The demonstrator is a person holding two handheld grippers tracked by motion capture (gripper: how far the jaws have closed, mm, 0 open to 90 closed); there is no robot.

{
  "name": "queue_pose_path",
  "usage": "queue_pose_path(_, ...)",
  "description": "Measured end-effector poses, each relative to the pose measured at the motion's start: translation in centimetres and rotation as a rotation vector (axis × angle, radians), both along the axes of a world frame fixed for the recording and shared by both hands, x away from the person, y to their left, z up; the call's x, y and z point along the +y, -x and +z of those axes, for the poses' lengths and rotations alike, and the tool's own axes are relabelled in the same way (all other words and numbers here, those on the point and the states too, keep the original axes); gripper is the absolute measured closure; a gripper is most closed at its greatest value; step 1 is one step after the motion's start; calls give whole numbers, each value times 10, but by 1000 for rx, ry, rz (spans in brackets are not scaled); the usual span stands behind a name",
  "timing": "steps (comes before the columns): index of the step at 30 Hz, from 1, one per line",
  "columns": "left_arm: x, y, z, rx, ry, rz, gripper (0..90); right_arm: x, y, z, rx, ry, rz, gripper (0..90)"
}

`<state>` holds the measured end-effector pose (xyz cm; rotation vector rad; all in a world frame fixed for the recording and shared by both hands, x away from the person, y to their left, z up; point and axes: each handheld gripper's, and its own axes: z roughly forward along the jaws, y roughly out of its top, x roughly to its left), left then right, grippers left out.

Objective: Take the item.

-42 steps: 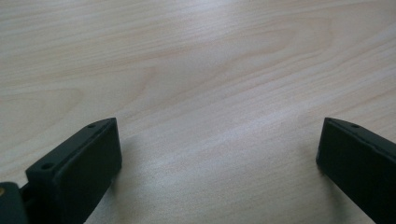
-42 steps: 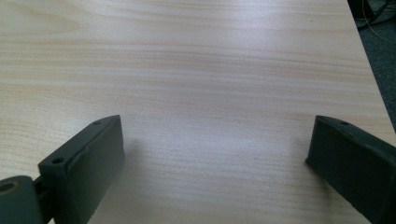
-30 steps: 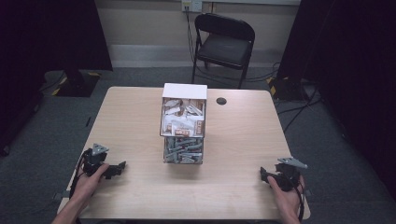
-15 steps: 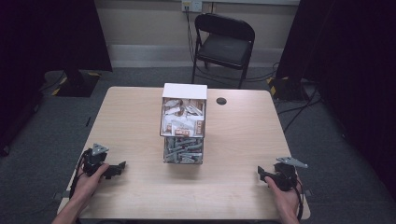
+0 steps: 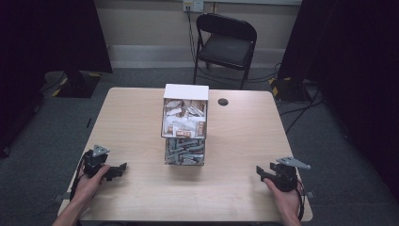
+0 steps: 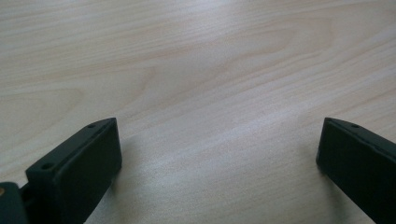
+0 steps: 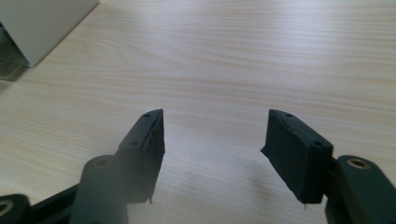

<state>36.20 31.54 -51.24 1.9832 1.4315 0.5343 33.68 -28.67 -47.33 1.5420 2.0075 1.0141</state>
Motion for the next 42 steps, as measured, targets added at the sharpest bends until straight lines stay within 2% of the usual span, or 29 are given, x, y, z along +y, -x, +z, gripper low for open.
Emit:
queue_pose_path(7,0,0,0,0,0,0,0,5,3,10,-28,-58,53,436)
queue_pose_path(9,0,0,0,0,-1,0,0,9,5,14,-32,-87,74,456)
queue_pose_path(12,0,0,0,0,1,0,0,14,6,18,-34,-100,102,474)
queue_pose_path(21,0,0,0,0,0,0,0,32,10,29,-54,-111,190,540)
queue_pose_path(24,0,0,0,0,0,0,0,36,12,33,-57,-132,210,560)
queue_pose_path(30,0,0,0,0,0,0,0,42,13,38,-45,-149,255,602)
queue_pose_path(37,0,0,0,0,-1,0,0,55,14,44,-56,-141,315,636)
queue_pose_path(42,0,0,0,0,0,0,0,72,13,48,-62,-138,375,645)
